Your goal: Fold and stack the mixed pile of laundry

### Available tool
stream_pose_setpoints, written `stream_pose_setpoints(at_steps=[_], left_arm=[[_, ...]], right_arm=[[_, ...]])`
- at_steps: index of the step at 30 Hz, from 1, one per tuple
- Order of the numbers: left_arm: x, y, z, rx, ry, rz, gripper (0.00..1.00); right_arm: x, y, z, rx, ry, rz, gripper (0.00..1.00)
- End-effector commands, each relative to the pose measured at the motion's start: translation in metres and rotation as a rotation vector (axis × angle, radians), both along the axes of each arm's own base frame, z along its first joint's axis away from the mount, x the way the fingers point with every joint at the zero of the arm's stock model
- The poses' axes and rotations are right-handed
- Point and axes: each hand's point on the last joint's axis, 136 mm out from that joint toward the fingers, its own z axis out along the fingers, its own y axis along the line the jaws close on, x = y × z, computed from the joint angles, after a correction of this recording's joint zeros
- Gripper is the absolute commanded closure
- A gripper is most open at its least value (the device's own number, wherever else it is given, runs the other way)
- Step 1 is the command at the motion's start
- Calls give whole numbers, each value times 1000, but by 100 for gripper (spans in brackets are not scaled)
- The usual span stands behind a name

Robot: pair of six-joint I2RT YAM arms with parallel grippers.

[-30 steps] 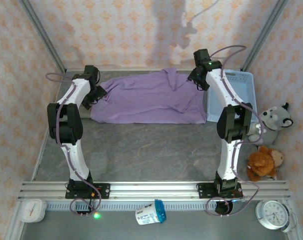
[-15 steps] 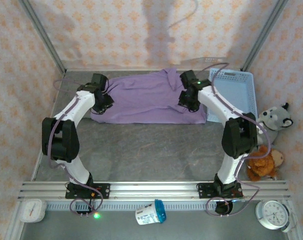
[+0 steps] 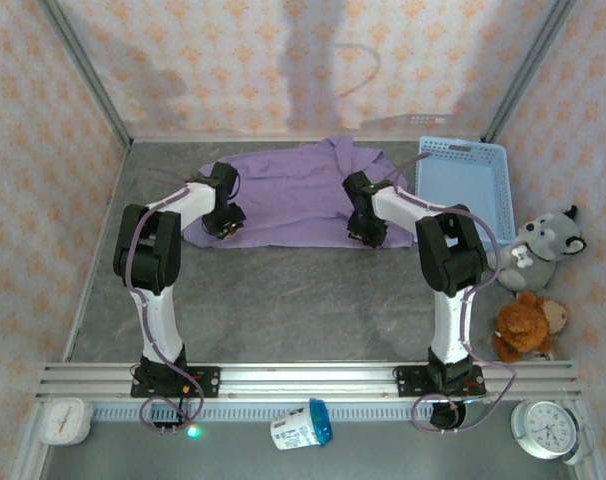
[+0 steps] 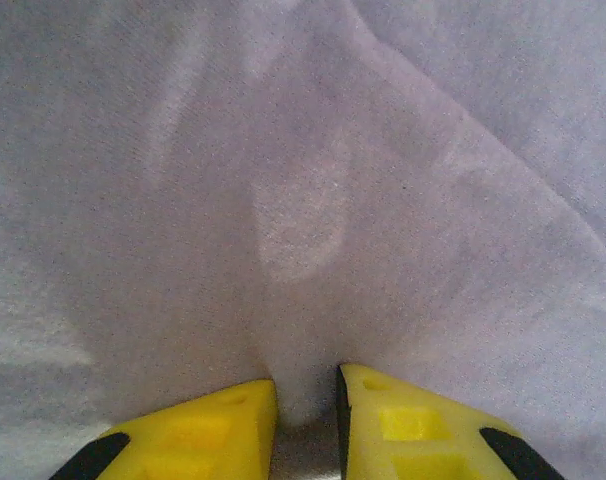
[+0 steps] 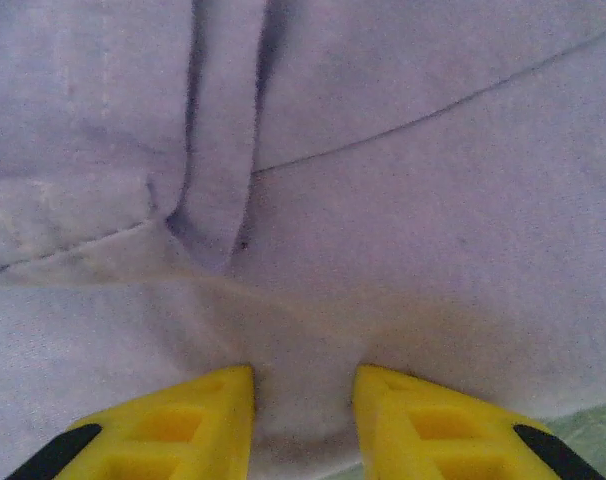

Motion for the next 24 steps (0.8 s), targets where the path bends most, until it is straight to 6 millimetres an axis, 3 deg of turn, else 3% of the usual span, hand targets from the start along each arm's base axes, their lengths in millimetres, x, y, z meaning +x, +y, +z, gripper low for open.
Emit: stream_pose_setpoints(at_steps=[1,6,13,18,21,24], left_arm=[[-22,2,-19,28,77,-30,76],[-55,1,-18,35,120,-61,76],[-109,3,-14,35,125,-21,74],[-133,15,-8,81,134,-8,71],[-134,27,11,146,107,-14,64],[-126,31,38,168,40,-18,51]], right_arm=[[-10,-31,-13,-89,26,-57,67],[-37,-60,-15,-148,71,-46,67],[-93,-74,-18,-125,134,-30,67],[-123,-59,-22,-18,169,-8,67],[-129,-40,-12,41,148,38,67],[-123,-31,7,65,100,51,65]])
